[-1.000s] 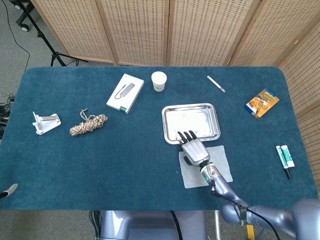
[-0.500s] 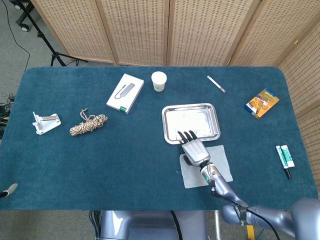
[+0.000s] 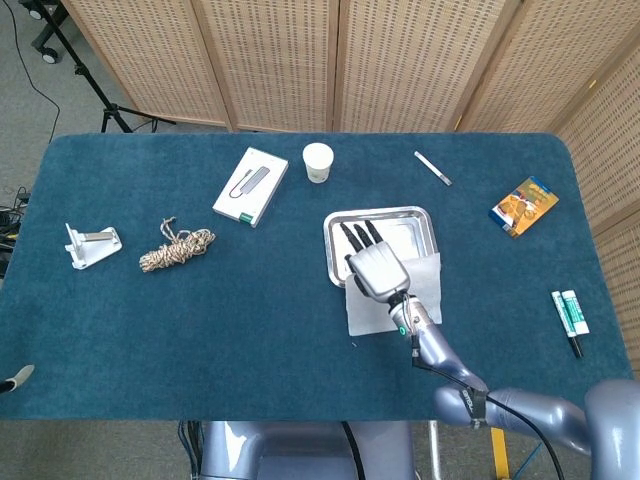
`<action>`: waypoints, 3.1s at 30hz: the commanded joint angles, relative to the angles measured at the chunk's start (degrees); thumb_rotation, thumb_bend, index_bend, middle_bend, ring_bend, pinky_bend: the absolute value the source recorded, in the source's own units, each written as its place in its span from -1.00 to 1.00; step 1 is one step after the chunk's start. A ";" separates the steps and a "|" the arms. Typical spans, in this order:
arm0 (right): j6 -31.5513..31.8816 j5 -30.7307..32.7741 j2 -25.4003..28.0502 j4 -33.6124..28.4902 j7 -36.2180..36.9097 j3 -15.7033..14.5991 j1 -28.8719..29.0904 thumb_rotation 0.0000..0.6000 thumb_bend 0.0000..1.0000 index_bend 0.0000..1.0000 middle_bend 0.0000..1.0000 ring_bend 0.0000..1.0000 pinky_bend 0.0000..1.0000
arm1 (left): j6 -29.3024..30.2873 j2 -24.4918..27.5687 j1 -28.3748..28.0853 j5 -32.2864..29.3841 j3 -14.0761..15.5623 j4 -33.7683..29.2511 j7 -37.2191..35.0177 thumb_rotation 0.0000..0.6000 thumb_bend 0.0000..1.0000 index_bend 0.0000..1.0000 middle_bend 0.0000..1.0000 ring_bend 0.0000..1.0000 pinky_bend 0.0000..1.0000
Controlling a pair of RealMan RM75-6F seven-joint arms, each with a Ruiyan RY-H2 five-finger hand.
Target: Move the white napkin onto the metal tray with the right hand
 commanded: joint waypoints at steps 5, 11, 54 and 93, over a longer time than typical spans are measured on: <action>-2.18 5.93 -2.40 7.72 -6.81 5.10 8.34 1.00 0.09 0.30 -1.00 -1.00 -0.95 | -2.01 -0.02 -0.97 -2.37 -0.96 0.10 0.26 1.00 -1.00 -1.00 -1.00 -1.00 -1.00; -6.17 9.71 -7.92 19.27 -7.33 5.58 13.48 1.00 0.10 0.30 -1.00 -1.00 -0.95 | -4.08 -0.21 -2.00 -5.06 -1.97 0.31 1.01 1.00 -1.00 -1.00 -1.00 -1.00 -1.00; -13.83 5.40 -17.48 40.23 17.06 8.54 14.40 1.00 -0.08 -0.74 -1.00 -1.00 -0.95 | -7.96 -0.60 -3.55 -10.08 -2.97 1.86 1.09 1.00 -1.00 -1.00 -1.00 -1.00 -1.00; -4.50 6.69 9.78 6.53 7.71 -9.73 -2.38 1.00 1.00 -0.36 -0.52 -0.77 -0.85 | -5.24 -1.12 -2.64 -5.02 -0.54 0.35 2.43 1.00 -1.00 -1.00 -1.00 -1.00 -1.00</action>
